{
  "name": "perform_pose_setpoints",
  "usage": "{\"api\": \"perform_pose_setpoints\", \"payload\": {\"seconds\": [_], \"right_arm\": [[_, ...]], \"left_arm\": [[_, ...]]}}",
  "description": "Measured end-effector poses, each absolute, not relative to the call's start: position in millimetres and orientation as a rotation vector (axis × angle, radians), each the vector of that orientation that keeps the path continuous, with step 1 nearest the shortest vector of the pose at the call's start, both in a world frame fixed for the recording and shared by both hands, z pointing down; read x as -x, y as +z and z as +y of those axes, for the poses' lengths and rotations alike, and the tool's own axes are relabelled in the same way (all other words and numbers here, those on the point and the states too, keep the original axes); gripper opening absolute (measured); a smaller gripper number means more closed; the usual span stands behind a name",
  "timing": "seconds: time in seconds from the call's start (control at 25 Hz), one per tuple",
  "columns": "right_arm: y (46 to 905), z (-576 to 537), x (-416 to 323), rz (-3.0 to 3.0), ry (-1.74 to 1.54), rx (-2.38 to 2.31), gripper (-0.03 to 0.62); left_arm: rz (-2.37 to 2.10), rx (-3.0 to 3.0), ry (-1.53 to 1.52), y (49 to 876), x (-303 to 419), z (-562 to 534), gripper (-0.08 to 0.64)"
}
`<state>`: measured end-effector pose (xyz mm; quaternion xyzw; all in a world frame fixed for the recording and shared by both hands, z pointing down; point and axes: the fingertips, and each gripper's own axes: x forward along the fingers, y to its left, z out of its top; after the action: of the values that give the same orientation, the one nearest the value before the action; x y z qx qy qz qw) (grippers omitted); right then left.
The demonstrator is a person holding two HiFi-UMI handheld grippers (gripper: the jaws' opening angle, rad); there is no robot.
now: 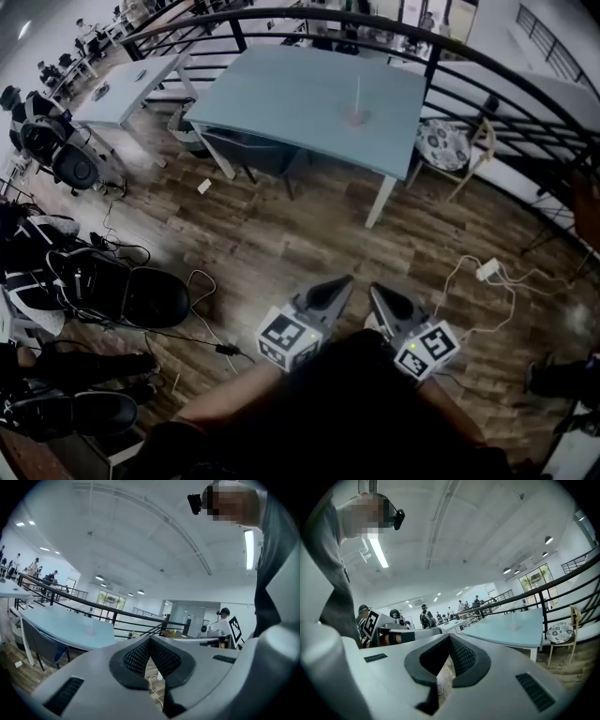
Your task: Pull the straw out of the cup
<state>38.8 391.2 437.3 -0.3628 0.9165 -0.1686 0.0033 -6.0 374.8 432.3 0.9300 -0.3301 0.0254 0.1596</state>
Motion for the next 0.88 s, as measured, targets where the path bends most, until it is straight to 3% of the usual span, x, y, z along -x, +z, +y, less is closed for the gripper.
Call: {"api": "perform_pose_setpoints", "payload": {"seconds": [0.88], "right_arm": [[441,291,-197,2.931,-0.535,1.045,0.008]], "left_arm": [[-1.042,-2.594,-0.011,434,-142,277,0.012]]}}
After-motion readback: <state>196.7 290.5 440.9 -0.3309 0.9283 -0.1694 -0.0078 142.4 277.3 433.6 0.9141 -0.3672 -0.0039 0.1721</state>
